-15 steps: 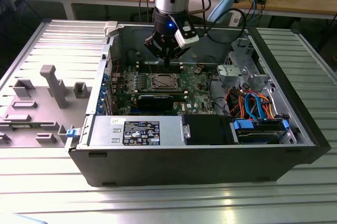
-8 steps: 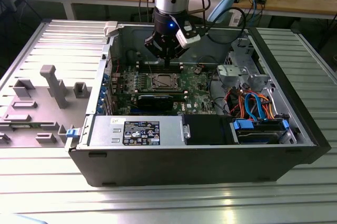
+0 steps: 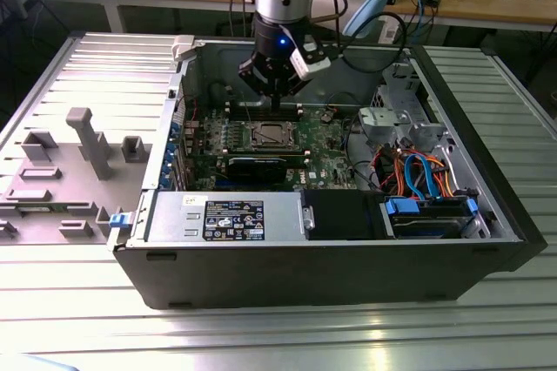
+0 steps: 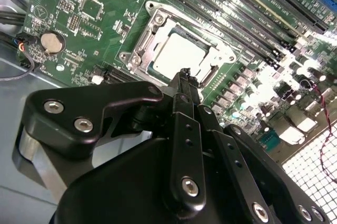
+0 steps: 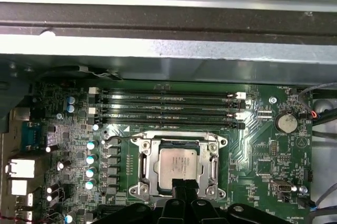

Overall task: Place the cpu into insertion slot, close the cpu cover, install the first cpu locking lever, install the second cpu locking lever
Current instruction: 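Install the first cpu locking lever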

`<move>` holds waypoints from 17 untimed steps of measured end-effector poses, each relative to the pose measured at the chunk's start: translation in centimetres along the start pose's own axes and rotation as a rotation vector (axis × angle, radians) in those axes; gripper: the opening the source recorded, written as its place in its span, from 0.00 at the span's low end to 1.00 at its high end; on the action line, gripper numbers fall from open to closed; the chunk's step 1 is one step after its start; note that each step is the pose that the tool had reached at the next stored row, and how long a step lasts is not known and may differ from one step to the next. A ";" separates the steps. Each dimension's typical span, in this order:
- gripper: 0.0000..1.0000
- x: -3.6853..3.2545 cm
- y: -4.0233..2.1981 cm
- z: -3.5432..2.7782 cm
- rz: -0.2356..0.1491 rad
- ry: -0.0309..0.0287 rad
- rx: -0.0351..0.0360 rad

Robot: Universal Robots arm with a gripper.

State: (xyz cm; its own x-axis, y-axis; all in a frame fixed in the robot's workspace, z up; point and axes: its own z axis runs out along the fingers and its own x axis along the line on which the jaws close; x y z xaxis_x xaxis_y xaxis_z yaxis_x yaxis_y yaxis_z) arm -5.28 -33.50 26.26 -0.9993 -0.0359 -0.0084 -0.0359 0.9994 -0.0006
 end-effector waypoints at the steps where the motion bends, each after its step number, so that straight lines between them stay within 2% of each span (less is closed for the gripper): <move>1: 0.11 0.05 0.00 0.00 0.000 -0.0002 -0.0048; 3: 0.11 0.29 0.00 -0.01 0.000 -0.0007 -0.0119; 4: 0.11 0.63 0.01 -0.01 0.000 -0.0012 -0.0130; 7: 0.11 1.01 0.02 -0.02 0.000 -0.0012 -0.0129; 17: 0.11 1.63 0.04 -0.02 0.000 -0.0012 -0.0129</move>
State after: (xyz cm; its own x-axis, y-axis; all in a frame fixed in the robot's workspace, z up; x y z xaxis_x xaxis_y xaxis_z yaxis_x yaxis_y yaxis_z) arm -6.91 -33.51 26.27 -0.9993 -0.0359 -0.0096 -0.0360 0.9993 0.0123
